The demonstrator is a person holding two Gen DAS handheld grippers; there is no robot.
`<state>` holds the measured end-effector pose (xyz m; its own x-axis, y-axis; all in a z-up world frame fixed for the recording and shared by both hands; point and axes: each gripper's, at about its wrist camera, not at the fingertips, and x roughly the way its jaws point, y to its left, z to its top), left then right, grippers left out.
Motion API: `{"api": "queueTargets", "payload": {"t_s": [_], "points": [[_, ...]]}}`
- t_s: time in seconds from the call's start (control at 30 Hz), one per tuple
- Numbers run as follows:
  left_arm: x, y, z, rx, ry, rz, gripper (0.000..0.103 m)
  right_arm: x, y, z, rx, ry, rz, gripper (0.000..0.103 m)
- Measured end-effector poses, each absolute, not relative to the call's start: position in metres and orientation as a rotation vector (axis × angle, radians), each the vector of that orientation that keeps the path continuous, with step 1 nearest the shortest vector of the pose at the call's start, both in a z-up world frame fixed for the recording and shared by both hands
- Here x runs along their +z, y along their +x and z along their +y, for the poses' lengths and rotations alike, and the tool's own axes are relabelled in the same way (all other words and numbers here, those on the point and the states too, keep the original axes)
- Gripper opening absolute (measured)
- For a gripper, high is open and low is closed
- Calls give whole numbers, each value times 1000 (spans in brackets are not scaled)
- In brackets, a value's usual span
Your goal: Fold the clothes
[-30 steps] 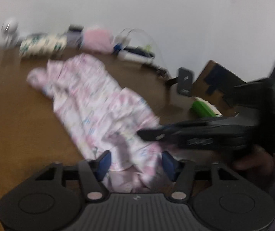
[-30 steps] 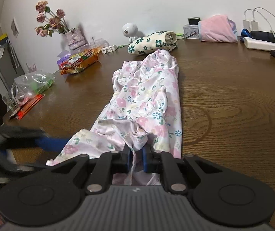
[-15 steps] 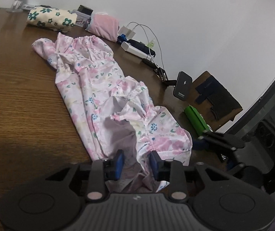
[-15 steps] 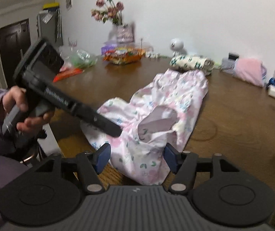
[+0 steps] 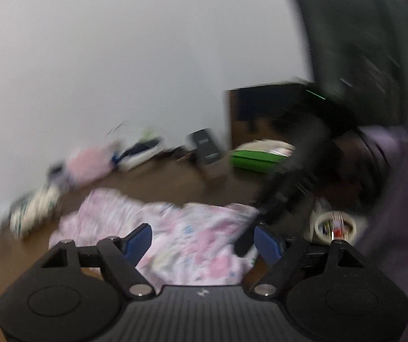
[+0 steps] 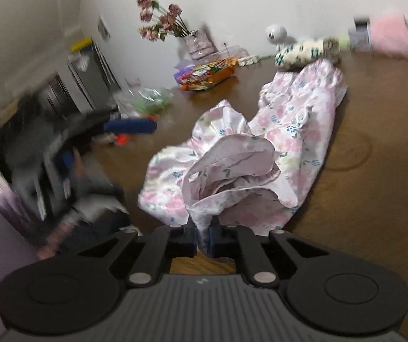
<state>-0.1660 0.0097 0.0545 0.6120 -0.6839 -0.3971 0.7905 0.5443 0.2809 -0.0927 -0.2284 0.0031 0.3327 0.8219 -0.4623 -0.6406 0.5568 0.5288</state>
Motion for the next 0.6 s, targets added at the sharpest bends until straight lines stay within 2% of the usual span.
{"api": "queueTargets", "payload": {"t_s": [0.07, 0.27, 0.33, 0.4, 0.43, 0.47, 0.53, 0.57, 0.6], "points": [[41, -171, 4, -947, 564, 232, 83, 3, -84, -232, 1009, 362, 824, 6], [6, -169, -1, -979, 750, 225, 83, -8, -63, -236, 1011, 553, 975, 6], [4, -168, 0, -997, 782, 210, 69, -10, -63, -234, 1027, 582, 998, 6], [4, -162, 2, -1031, 783, 256, 28, -10, -65, -229, 1029, 590, 1026, 6], [5, -158, 3, -1040, 772, 287, 24, -8, -69, -227, 1019, 566, 1029, 6], [5, -155, 5, -1050, 757, 307, 23, -3, -76, -223, 1001, 500, 1010, 9], [8, -149, 9, -1068, 723, 351, 19, 12, -90, -213, 954, 328, 947, 22], [9, -147, 10, -1076, 704, 374, 16, 23, -101, -207, 921, 210, 889, 44], [12, -144, 12, -1085, 683, 399, 15, 33, -114, -201, 891, 85, 815, 61]]}}
